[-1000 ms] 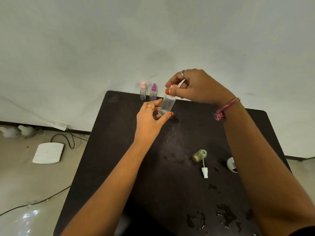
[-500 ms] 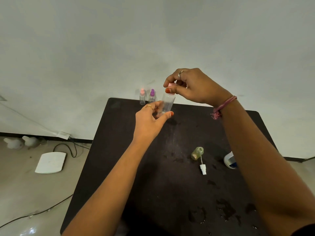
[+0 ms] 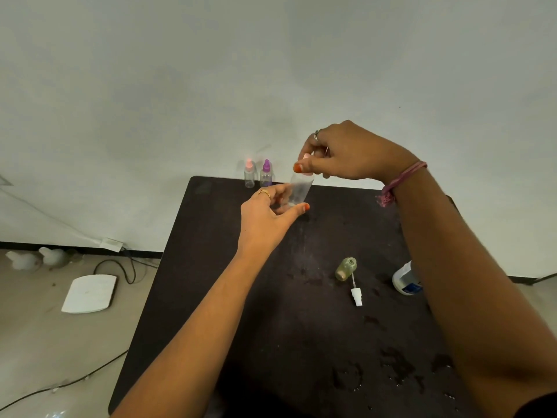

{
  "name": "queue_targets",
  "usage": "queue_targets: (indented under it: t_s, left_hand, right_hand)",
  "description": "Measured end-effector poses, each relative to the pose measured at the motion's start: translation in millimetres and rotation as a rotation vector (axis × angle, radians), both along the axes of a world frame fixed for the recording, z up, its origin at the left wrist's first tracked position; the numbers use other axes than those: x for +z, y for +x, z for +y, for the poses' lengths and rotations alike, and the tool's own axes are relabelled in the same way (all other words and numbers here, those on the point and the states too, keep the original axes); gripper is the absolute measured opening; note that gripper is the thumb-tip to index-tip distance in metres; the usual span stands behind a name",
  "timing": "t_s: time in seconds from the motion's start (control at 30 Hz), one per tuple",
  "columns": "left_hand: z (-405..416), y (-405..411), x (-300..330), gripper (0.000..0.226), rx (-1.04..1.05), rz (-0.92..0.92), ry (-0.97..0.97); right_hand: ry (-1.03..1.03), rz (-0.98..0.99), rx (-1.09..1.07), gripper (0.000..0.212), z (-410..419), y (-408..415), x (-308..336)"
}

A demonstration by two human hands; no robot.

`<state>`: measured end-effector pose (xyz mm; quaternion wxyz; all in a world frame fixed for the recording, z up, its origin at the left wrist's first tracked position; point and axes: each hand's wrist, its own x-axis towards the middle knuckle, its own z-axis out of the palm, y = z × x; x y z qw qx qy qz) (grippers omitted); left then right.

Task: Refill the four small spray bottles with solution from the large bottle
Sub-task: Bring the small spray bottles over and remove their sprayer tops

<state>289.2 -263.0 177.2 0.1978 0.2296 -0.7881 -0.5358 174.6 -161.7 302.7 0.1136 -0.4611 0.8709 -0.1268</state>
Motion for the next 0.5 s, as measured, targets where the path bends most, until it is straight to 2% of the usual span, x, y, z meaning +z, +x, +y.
queue_targets:
  t_s: [0.03, 0.07, 0.17, 0.2, 0.33, 0.37, 0.47, 0.5]
  left_hand:
    - [0, 0, -1, 0.058, 0.003, -0.003, 0.002]
    - [0, 0, -1, 0.057, 0.008, -0.005, 0.007]
    - [2, 1, -3, 0.054, 0.013, 0.001, 0.023]
    - [2, 1, -4, 0.054, 0.012, 0.004, 0.028]
    - [5, 0, -7, 0.054, -0.004, -0.004, 0.024]
    - [6, 0, -8, 0.054, -0.007, -0.004, 0.026]
    - [8, 1, -11, 0.051, -0.001, 0.004, 0.040]
    - [8, 2, -12, 0.050, 0.003, 0.007, 0.043]
  right_hand:
    - [0.010, -0.001, 0.041, 0.025, 2, -1, 1]
    - [0.020, -0.014, 0.078, 0.027, 4, -2, 2]
    - [0.041, -0.069, 0.070, 0.054, 7, -3, 3]
    - [0.043, -0.055, 0.033, 0.058, 6, -2, 0]
    - [0.033, 0.023, 0.050, 0.031, 6, -1, -6]
    - [0.041, -0.003, 0.076, 0.032, 8, -1, -5]
    - [0.055, -0.080, 0.033, 0.055, 10, 1, -4]
    - [0.069, -0.064, -0.006, 0.056, 10, 2, -6]
